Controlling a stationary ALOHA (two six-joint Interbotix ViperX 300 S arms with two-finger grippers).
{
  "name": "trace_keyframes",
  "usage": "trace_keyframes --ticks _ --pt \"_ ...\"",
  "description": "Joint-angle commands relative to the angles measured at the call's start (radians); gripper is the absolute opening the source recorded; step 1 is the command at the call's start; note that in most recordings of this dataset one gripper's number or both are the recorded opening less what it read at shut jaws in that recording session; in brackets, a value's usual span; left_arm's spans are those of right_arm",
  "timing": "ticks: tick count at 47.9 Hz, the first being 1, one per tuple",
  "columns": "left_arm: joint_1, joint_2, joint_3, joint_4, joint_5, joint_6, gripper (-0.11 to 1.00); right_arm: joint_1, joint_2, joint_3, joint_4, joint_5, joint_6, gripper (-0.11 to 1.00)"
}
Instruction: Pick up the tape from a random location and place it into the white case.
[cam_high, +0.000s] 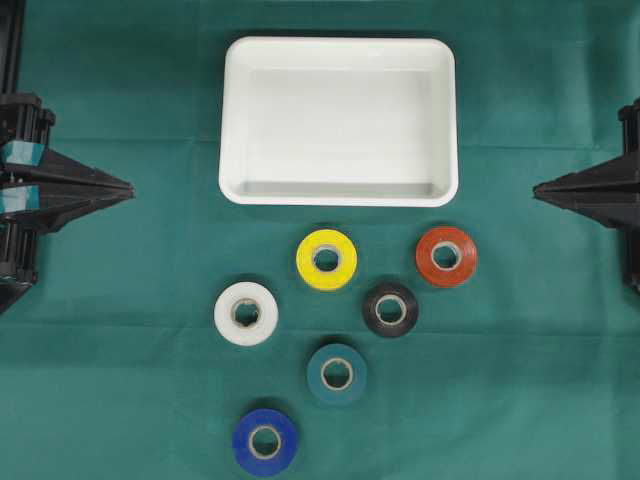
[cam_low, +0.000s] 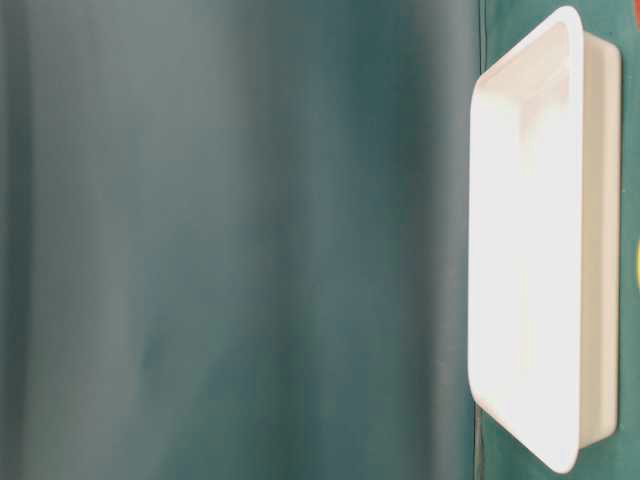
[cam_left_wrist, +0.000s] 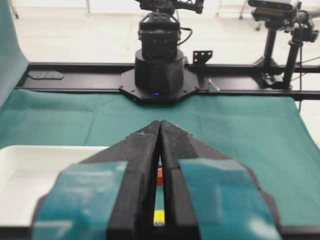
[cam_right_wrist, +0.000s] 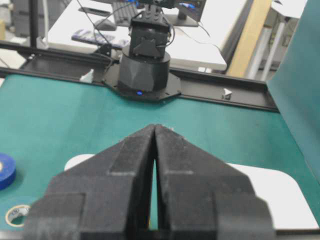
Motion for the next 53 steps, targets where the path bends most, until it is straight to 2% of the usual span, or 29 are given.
trace_keyframes --ticks 1,9,26,29,33,38,45,49,53 --pt "0.000 0.005 -0.028 0.000 0.026 -0.003 0.01 0.000 0.003 -0.021 0.005 -0.002 0.005 0.00" --pt "0.002 0.008 -0.032 0.000 0.069 -0.003 0.01 0.002 0.017 -0.038 0.003 0.101 0.006 0.00" --pt "0.000 0.009 -0.035 0.000 0.083 -0.003 0.02 0.000 0.015 -0.067 0.002 0.155 0.020 0.00" --pt "0.000 0.008 -0.035 0.000 0.083 -0.003 0.06 0.002 0.014 -0.066 0.002 0.160 0.020 0.00" --pt "0.002 0.008 -0.035 0.000 0.081 -0.003 0.20 0.000 0.014 -0.069 0.002 0.164 0.020 0.02" --pt "0.002 0.009 -0.035 0.000 0.083 -0.003 0.49 0.002 0.009 -0.069 0.002 0.166 0.020 0.25" --pt "0.002 0.009 -0.035 0.000 0.083 -0.003 0.90 0.000 0.009 -0.069 0.002 0.167 0.018 0.70" --pt "0.000 0.009 -0.035 0.000 0.083 -0.002 1.00 0.002 0.009 -0.069 0.000 0.173 0.018 0.88" --pt "0.002 0.009 -0.035 0.000 0.083 0.000 1.00 0.000 0.009 -0.071 0.002 0.179 0.018 0.92"
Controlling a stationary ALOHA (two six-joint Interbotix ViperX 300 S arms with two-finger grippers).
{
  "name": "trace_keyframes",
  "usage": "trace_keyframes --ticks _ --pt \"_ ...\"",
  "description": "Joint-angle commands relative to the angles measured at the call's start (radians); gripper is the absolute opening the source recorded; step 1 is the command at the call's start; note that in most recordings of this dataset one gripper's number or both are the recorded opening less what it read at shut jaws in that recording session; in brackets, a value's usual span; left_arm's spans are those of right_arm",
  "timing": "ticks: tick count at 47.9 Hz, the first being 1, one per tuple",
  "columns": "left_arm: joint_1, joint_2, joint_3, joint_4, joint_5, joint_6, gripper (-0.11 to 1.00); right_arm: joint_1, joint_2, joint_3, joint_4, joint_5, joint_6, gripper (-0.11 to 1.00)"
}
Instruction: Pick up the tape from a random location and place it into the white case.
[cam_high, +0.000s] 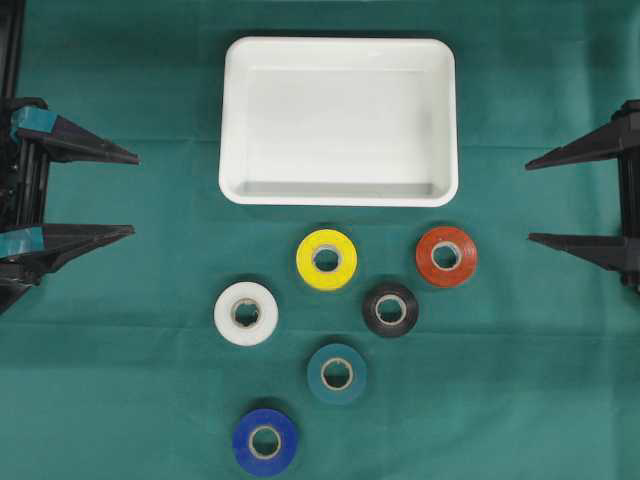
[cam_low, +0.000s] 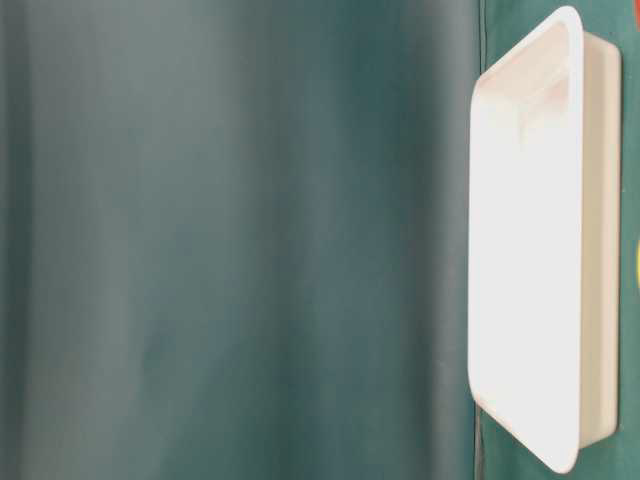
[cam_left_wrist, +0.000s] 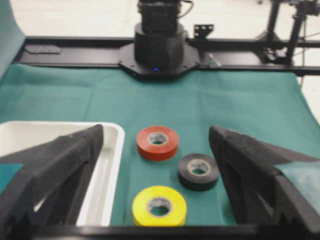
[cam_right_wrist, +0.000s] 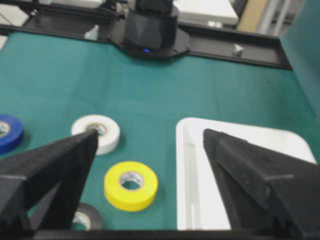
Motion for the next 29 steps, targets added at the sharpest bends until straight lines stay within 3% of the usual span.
trace_keyframes --ticks 1,14,29 --pt "0.000 0.008 -0.026 0.000 -0.005 0.003 1.00 0.000 0.003 -0.029 0.002 0.002 0.000 0.91" --pt "-0.006 0.009 -0.026 0.000 -0.003 -0.002 1.00 0.000 0.003 -0.029 0.002 0.002 0.000 0.91" --pt "-0.112 0.008 -0.031 0.000 0.044 -0.011 1.00 0.000 0.008 -0.031 0.002 0.002 0.002 0.91"
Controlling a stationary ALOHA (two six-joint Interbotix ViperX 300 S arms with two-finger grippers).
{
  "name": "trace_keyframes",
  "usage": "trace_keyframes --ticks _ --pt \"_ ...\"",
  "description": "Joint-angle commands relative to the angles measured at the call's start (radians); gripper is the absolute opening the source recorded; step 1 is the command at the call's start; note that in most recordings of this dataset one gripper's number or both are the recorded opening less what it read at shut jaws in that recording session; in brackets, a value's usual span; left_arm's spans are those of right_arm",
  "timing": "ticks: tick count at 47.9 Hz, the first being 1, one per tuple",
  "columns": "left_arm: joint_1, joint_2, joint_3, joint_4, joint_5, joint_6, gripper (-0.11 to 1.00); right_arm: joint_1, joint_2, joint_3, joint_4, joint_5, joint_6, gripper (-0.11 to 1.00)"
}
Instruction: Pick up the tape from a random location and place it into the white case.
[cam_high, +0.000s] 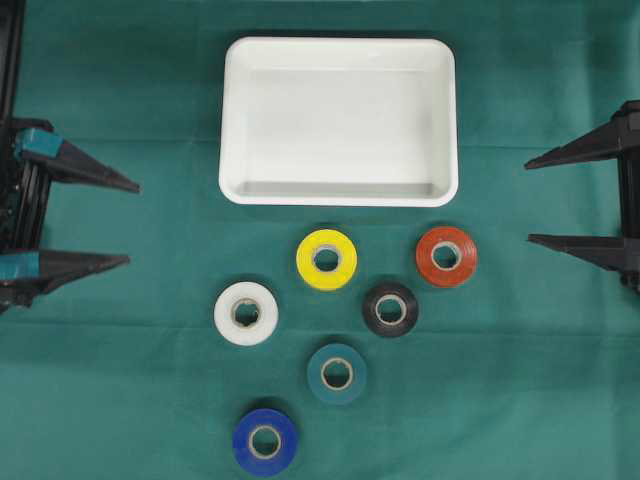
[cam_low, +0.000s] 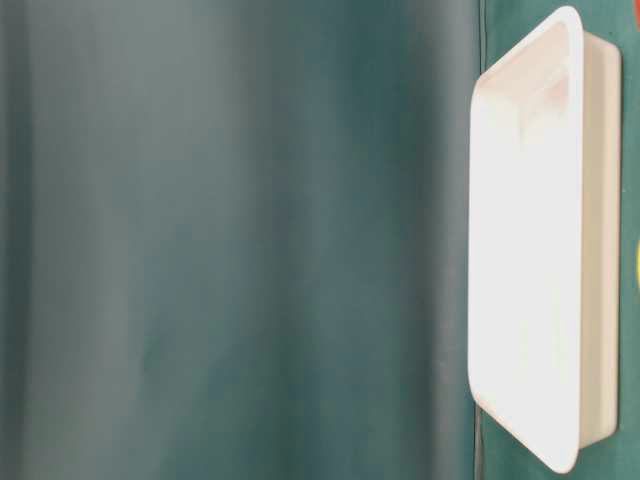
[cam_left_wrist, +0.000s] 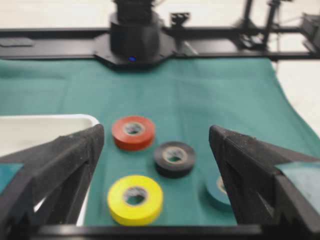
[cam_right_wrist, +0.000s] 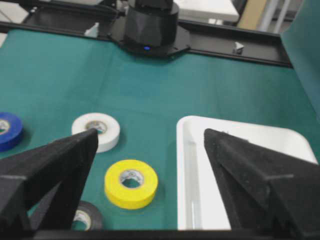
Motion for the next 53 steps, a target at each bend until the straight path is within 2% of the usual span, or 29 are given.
trace_keyframes --ticks 1,16,27,43,53 --pt "-0.026 0.008 -0.031 0.000 0.005 -0.008 1.00 -0.002 0.008 -0.029 0.002 -0.005 0.002 0.91" --pt "-0.035 0.014 -0.037 0.000 0.012 -0.011 1.00 -0.002 0.008 -0.031 0.002 -0.006 0.002 0.91" --pt "-0.046 0.123 -0.092 0.000 -0.018 -0.011 1.00 -0.002 0.008 -0.032 0.002 -0.006 0.002 0.91" --pt "-0.044 0.385 -0.281 0.000 -0.048 -0.011 0.99 -0.002 0.012 -0.034 0.002 -0.006 0.002 0.91" --pt "-0.046 0.566 -0.431 0.000 -0.049 -0.009 0.99 -0.002 0.012 -0.034 0.002 -0.006 0.002 0.91"
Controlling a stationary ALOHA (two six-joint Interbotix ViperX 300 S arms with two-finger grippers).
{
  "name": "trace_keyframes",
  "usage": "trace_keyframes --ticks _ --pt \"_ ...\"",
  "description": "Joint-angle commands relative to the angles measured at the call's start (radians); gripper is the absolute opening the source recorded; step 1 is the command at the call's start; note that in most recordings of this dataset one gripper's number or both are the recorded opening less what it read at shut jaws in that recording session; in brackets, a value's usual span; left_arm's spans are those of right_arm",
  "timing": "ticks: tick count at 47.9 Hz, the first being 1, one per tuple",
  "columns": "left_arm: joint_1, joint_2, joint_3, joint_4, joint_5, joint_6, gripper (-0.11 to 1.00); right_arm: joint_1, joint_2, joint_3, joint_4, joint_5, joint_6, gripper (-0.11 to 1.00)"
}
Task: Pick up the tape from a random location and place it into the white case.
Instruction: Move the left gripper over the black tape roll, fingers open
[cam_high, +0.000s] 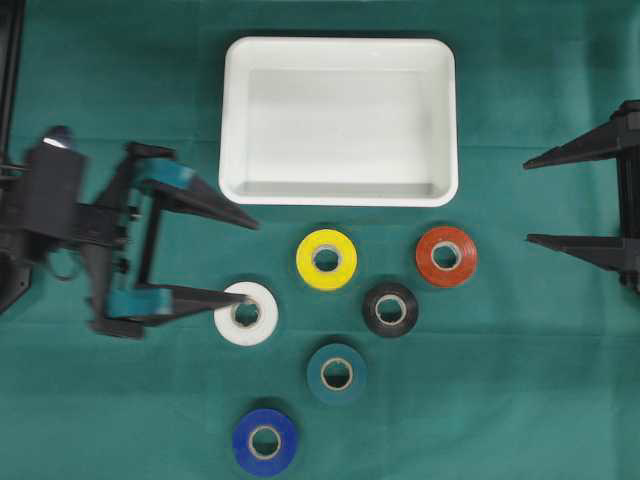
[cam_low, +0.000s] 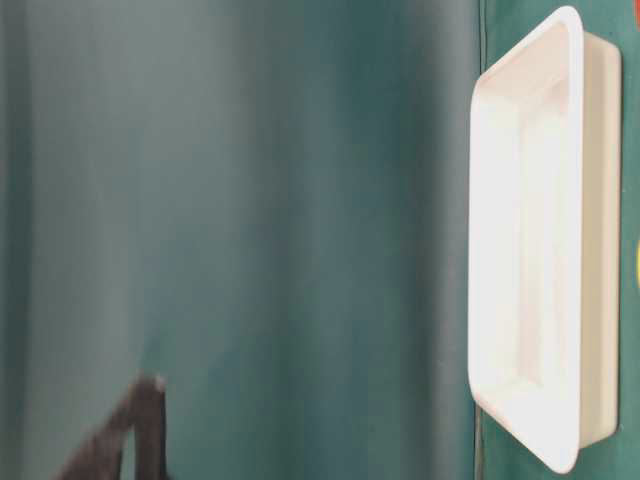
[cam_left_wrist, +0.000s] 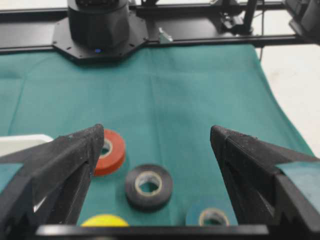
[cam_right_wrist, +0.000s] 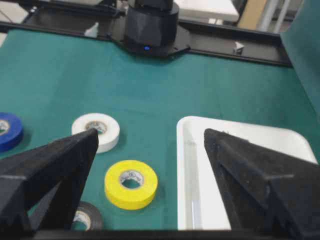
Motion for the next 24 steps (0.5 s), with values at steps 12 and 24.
trace_keyframes --ticks 12,24 --pt "-0.005 0.238 -0.287 0.000 0.015 0.012 0.99 0.000 0.006 -0.031 -0.002 -0.003 0.000 0.91" --pt "-0.011 0.367 -0.463 0.000 0.097 0.012 1.00 0.000 0.006 -0.034 -0.006 -0.005 -0.003 0.91"
